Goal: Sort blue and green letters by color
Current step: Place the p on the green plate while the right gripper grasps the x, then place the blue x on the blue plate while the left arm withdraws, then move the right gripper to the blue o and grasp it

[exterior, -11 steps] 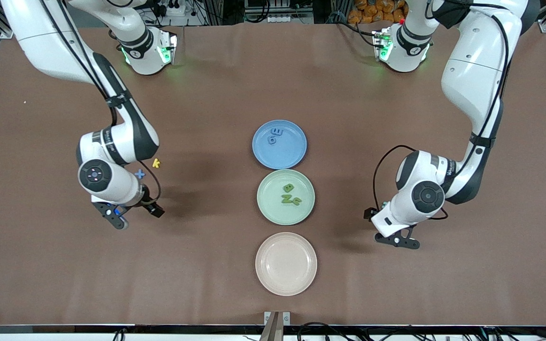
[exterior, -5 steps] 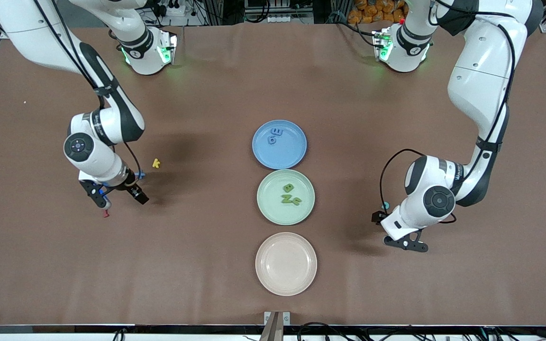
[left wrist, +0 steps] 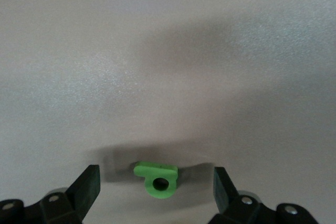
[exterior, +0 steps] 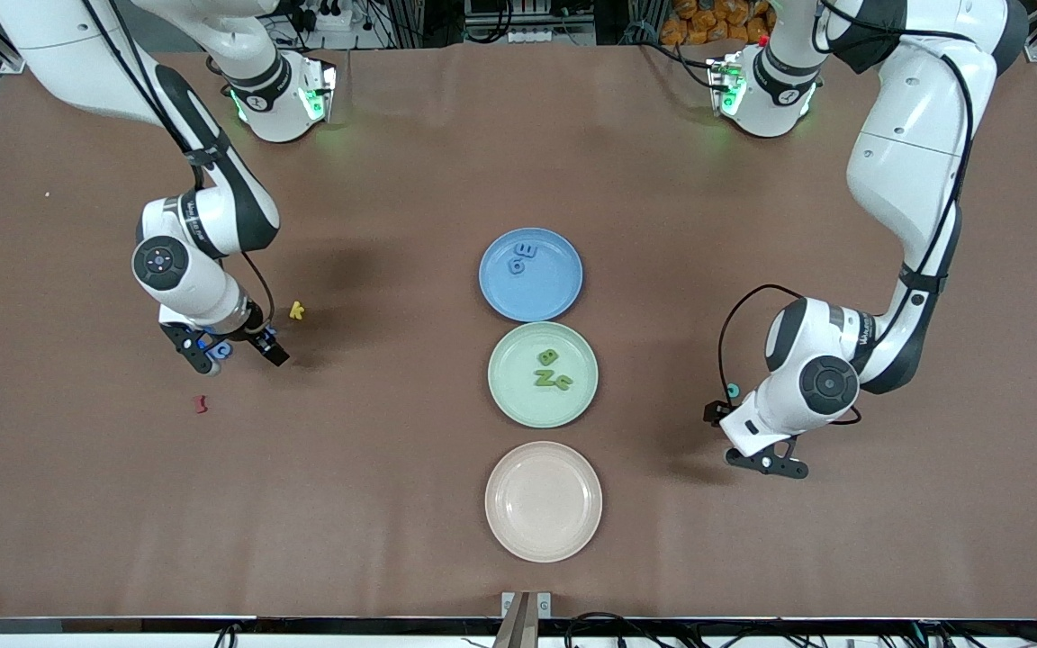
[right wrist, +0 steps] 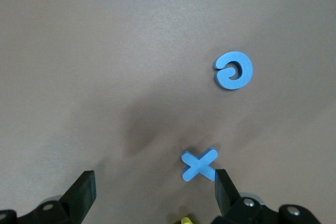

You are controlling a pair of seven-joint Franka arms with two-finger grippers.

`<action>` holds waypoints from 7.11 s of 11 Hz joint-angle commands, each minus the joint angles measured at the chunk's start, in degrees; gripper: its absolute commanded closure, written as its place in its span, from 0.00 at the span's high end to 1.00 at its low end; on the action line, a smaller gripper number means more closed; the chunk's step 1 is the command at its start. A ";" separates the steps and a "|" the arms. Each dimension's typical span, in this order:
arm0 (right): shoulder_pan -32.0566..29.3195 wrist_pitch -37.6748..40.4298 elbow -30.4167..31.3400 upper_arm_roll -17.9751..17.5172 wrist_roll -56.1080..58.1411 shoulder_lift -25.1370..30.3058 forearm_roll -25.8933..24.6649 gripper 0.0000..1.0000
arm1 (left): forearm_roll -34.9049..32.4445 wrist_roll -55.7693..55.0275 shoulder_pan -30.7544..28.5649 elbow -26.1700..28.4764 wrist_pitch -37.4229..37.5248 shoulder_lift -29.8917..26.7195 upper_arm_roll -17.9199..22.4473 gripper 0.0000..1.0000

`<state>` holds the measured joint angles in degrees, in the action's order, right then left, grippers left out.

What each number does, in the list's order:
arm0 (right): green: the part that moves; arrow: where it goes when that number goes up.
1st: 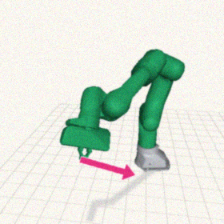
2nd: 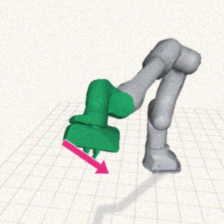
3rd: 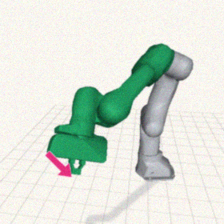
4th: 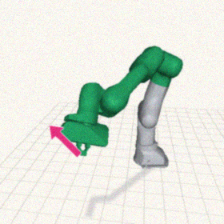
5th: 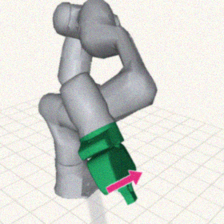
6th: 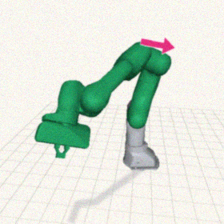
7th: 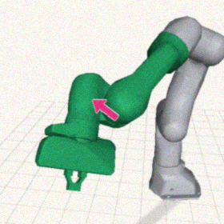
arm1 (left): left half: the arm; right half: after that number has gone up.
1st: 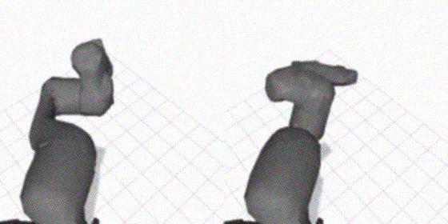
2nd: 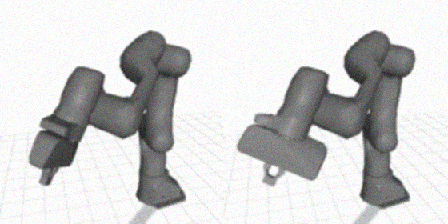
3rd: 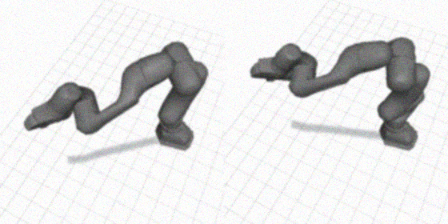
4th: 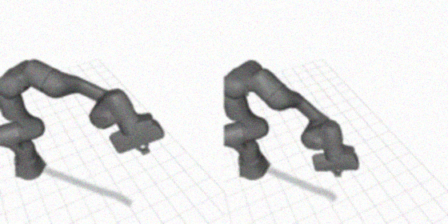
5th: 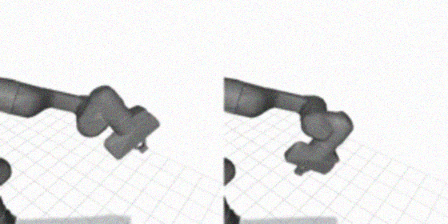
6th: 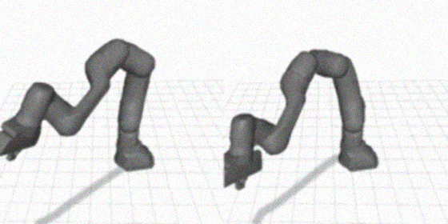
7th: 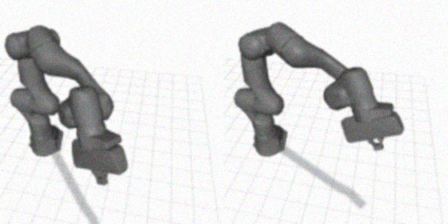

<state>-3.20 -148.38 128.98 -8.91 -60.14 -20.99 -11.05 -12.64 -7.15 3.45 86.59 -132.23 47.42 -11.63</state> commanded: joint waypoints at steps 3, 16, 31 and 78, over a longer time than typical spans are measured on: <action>-2.52 -3.82 3.81 -0.58 -0.68 1.65 -1.08 1.00 | -0.98 1.96 -1.34 0.68 -0.66 -0.05 -0.24 0.54; -4.80 -8.76 7.07 -0.58 0.29 0.87 -1.69 1.00 | 0.25 -14.70 6.01 -2.46 -0.48 -0.93 -8.85 0.00; -4.54 -7.47 5.24 -0.76 13.09 1.04 -1.69 0.14 | -1.06 -39.79 20.47 -3.71 -4.88 -4.16 -3.59 1.00; -18.57 4.30 -5.72 -10.34 26.12 0.67 -2.75 1.00 | 13.61 0.12 -1.87 8.42 36.08 -51.47 5.39 1.00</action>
<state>-17.43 -133.76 112.69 -18.88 -33.97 -24.95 -12.60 -0.45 -7.74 0.45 94.24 -96.08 -3.20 -7.12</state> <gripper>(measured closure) 0.000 0.000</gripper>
